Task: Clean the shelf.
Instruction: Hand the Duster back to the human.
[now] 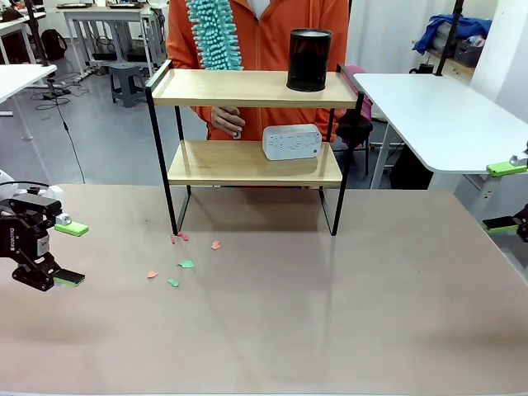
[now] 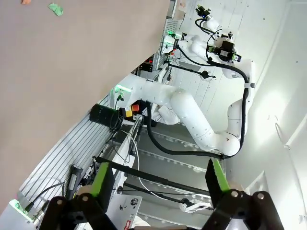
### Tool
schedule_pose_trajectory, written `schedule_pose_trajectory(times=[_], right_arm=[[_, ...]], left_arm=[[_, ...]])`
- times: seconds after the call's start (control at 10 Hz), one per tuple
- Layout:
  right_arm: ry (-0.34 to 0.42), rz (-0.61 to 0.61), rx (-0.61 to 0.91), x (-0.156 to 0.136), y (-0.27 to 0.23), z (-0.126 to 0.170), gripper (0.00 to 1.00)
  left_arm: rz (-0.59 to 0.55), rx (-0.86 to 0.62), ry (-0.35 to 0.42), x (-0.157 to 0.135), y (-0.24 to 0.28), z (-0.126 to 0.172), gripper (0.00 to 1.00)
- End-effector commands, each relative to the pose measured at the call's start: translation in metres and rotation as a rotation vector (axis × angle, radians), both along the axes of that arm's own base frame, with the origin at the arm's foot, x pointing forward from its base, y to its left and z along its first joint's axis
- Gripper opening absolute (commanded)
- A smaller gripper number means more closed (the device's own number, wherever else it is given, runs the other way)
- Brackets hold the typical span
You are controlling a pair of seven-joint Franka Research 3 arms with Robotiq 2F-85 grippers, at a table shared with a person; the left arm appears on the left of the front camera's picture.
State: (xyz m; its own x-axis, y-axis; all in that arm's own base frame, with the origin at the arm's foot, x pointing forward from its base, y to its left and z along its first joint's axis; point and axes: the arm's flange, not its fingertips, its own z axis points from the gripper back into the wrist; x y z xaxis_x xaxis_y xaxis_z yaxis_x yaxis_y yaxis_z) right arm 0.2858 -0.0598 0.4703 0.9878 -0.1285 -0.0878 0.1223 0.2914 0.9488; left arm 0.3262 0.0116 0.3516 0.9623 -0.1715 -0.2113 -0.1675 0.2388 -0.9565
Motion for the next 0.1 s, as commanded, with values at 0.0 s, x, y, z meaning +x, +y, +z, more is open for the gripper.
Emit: schedule_pose_trajectory(times=[0.0], right_arm=[[0.008, -0.021, 0.010, 0.0005, 0.0019, 0.0029, 1.00]], left_arm=[[-0.005, -0.010, -0.004, -0.0032, -0.0005, 0.0038, 0.97]])
